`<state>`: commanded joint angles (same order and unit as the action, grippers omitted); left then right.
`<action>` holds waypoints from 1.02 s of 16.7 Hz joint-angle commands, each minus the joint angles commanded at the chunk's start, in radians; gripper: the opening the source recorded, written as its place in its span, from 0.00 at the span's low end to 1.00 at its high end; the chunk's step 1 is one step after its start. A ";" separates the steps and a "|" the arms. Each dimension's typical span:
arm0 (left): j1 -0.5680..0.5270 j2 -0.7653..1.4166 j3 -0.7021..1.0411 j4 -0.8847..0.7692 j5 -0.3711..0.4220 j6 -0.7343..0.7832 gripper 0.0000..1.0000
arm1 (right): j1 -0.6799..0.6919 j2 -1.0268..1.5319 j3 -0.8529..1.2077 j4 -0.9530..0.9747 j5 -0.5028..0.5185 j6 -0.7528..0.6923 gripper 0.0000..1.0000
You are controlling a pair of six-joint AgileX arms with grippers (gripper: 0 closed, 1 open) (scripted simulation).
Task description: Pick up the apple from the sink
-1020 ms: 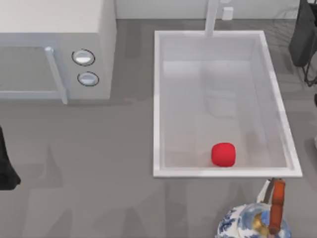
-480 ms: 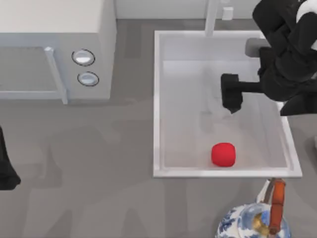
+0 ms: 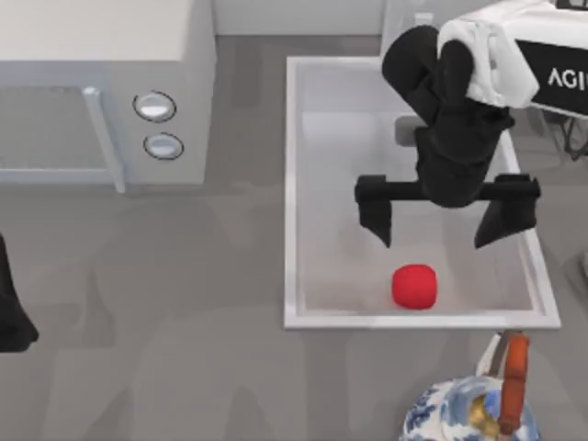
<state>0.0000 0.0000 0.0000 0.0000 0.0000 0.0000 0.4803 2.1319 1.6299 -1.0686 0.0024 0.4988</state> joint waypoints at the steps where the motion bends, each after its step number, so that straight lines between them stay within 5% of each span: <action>1: 0.000 0.000 0.000 0.000 0.000 0.000 1.00 | 0.000 0.000 0.000 0.000 0.000 0.000 1.00; 7: 0.000 0.000 0.000 0.000 0.000 0.000 1.00 | -0.005 0.024 -0.021 0.040 0.000 -0.001 1.00; 17: 0.000 0.000 0.000 0.000 0.000 0.000 1.00 | 0.001 0.282 -0.188 0.471 0.003 0.005 1.00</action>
<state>0.0000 0.0000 0.0000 0.0000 0.0000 0.0000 0.4815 2.4138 1.4422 -0.5973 0.0053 0.5035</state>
